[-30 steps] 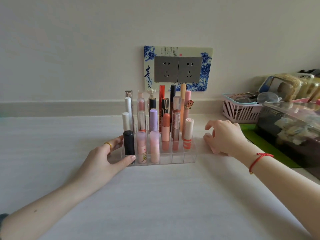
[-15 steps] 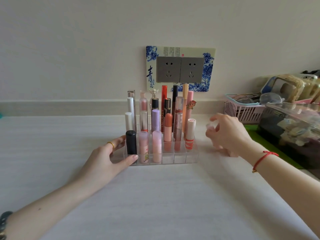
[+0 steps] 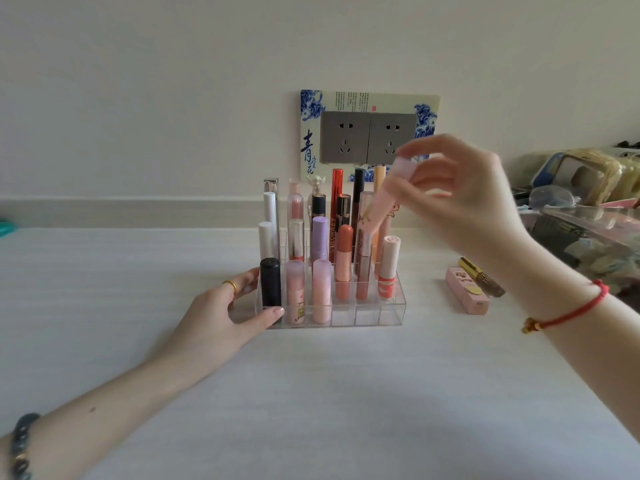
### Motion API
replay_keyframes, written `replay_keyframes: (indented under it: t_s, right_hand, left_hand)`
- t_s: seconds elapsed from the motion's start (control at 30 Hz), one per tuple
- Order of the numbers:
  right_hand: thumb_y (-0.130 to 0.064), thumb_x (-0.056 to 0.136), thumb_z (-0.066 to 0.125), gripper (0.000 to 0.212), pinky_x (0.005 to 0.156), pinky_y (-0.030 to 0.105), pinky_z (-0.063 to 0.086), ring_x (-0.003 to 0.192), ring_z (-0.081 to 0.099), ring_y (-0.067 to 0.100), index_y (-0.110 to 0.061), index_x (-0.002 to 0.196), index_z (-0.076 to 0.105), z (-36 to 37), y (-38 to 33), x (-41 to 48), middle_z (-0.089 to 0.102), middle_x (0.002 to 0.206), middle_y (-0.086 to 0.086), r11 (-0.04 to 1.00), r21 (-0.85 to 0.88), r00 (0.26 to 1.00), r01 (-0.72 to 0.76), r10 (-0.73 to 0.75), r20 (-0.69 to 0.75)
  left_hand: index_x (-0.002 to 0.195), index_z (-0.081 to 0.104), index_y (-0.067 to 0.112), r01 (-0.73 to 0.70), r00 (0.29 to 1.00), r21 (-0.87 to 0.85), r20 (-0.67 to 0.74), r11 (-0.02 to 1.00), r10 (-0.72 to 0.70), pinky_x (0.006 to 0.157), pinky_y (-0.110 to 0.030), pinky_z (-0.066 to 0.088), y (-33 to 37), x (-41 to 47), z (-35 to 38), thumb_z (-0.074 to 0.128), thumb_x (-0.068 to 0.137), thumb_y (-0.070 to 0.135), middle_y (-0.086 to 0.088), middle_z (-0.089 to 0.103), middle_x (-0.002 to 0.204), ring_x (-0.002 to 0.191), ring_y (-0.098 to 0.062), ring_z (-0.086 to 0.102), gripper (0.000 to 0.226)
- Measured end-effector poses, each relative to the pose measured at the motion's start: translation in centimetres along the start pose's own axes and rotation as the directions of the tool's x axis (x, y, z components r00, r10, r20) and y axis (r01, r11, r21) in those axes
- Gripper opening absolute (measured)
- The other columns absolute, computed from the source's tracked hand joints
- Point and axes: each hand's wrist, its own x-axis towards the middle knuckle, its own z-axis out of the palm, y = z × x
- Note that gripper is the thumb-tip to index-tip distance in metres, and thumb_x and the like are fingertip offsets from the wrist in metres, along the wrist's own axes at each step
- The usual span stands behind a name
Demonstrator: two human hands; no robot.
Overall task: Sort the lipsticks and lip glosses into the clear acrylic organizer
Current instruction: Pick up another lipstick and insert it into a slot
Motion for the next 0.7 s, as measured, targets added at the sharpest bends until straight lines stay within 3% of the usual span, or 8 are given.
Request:
replay_keyframes:
  t_s: [0.1,0.23,0.4,0.47,0.57,0.7]
  right_hand:
    - [-0.016,0.075,0.071,0.024,0.060,0.009,0.051,0.065,0.066,0.000,-0.020,0.097,0.062,1.4,-0.2,-0.9,0.069,0.076,-0.010,0.999,0.011,0.987,-0.049,0.047,0.152]
    - [-0.016,0.078,0.069,0.018,0.063,0.010,0.052,0.066,0.066,0.002,-0.016,0.096,0.064,2.6,0.5,-1.9,0.071,0.077,-0.004,0.998,-0.038,0.960,-0.049,0.057,0.272]
    - [-0.017,0.076,0.070,0.020,0.067,0.011,0.054,0.068,0.066,0.001,-0.018,0.096,0.065,3.5,1.5,-2.3,0.071,0.079,-0.003,0.991,-0.130,0.948,-0.035,0.074,0.309]
    - [-0.018,0.076,0.070,0.021,0.068,0.012,0.053,0.068,0.066,0.002,-0.019,0.096,0.065,3.7,1.8,-2.6,0.071,0.079,-0.003,0.988,-0.154,0.944,-0.033,0.081,0.319]
    - [-0.018,0.076,0.069,0.021,0.069,0.015,0.054,0.067,0.067,0.005,-0.018,0.097,0.067,4.1,2.0,-3.1,0.071,0.080,-0.002,0.982,-0.186,0.936,-0.018,0.083,0.343]
    - [-0.015,0.076,0.069,0.022,0.071,0.012,0.053,0.067,0.068,0.005,-0.016,0.098,0.066,4.5,2.3,-3.3,0.070,0.080,-0.001,0.973,-0.229,0.924,0.022,0.068,0.377]
  left_hand:
    - [0.128,0.051,0.024,-0.007,1.000,0.003,0.014,1.000,0.007,0.095,-0.014,0.035,0.0,0.0,0.0,0.072,0.072,0.035,0.018,0.057,0.123,0.112,0.014,0.046,0.061]
    - [0.128,0.049,0.025,-0.018,1.000,-0.004,0.002,1.000,0.018,0.084,0.002,0.033,0.0,0.0,0.1,0.071,0.069,0.038,0.024,0.054,0.117,0.100,0.028,0.041,0.064]
    - [0.131,0.047,0.026,-0.028,0.999,-0.016,0.022,0.999,0.028,0.083,0.003,0.033,0.1,0.1,0.0,0.062,0.059,0.056,0.021,0.054,0.123,0.107,0.021,0.044,0.080]
    - [0.131,0.047,0.026,-0.028,0.999,-0.014,0.019,1.000,0.028,0.083,0.003,0.033,-0.1,0.1,0.1,0.066,0.063,0.051,0.019,0.055,0.125,0.110,0.017,0.045,0.075]
    - [0.129,0.049,0.026,-0.045,0.999,-0.016,0.002,0.999,0.045,0.082,0.006,0.032,-0.4,0.1,0.1,0.072,0.070,0.038,0.021,0.056,0.121,0.105,0.027,0.042,0.065]
    - [0.128,0.049,0.026,-0.058,0.998,-0.013,-0.011,0.998,0.057,0.080,0.008,0.030,-0.5,0.2,0.3,0.072,0.070,0.035,0.024,0.055,0.117,0.099,0.033,0.039,0.063]
